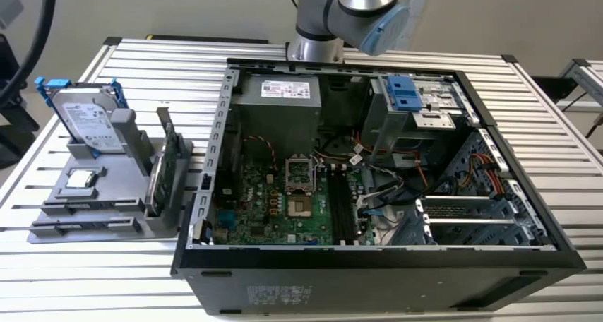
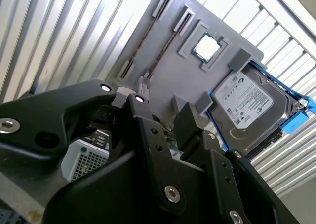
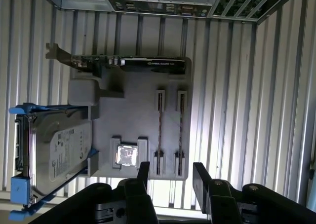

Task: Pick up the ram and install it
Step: 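Pick up the ram and move it above insertion slot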

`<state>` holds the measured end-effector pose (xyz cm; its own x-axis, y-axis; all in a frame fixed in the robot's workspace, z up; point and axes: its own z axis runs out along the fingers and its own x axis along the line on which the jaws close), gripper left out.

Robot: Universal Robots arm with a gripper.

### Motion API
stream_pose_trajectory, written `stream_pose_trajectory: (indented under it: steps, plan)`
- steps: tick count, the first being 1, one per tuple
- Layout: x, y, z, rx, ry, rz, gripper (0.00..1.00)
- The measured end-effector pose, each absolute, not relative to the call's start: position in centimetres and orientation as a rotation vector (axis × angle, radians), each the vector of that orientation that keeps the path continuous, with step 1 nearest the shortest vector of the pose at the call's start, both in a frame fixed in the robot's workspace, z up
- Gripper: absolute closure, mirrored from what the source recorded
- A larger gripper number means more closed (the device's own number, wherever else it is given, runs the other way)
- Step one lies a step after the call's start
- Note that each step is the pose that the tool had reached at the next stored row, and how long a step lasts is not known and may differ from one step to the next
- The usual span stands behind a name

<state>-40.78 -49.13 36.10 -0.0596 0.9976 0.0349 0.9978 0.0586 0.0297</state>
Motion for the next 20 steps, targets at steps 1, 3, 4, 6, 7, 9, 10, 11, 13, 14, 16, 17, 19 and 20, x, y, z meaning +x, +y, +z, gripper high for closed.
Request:
stream_pose_trajectory:
  steps: [1,3,4,6,7,9,10,11,13,14,16,17,19,20]
  plan:
    - [-40.78,-49.13,36.05,-2.15,-2.282,-0.071,0.0]
    - [-40.78,-49.13,35.94,-2.149,-2.283,-0.071,0.0]
    - [-40.78,-49.13,35.88,-2.149,-2.284,-0.072,0.0]
    - [-40.78,-49.13,35.8,-2.148,-2.284,-0.071,0.0]
    - [-40.78,-49.13,35.75,-2.148,-2.285,-0.071,0.0]
    - [-40.78,-49.13,35.68,-2.147,-2.286,-0.071,0.0]
    - [-40.78,-49.13,35.64,-2.146,-2.286,-0.071,0.0]
    - [-40.78,-49.13,35.6,-2.146,-2.286,-0.071,0.0]
    - [-40.78,-49.13,35.54,-2.145,-2.287,-0.071,0.0]
    - [-40.78,-49.13,35.51,-2.145,-2.287,-0.071,0.0]
    - [-40.78,-49.13,35.44,-2.144,-2.288,-0.071,0.0]
    - [-40.78,-49.13,35.4,-2.144,-2.288,-0.072,0.0]
    - [-40.78,-49.13,35.35,-2.143,-2.289,-0.071,0.0]
    - [-40.78,-49.13,35.32,-2.143,-2.289,-0.071,0.0]
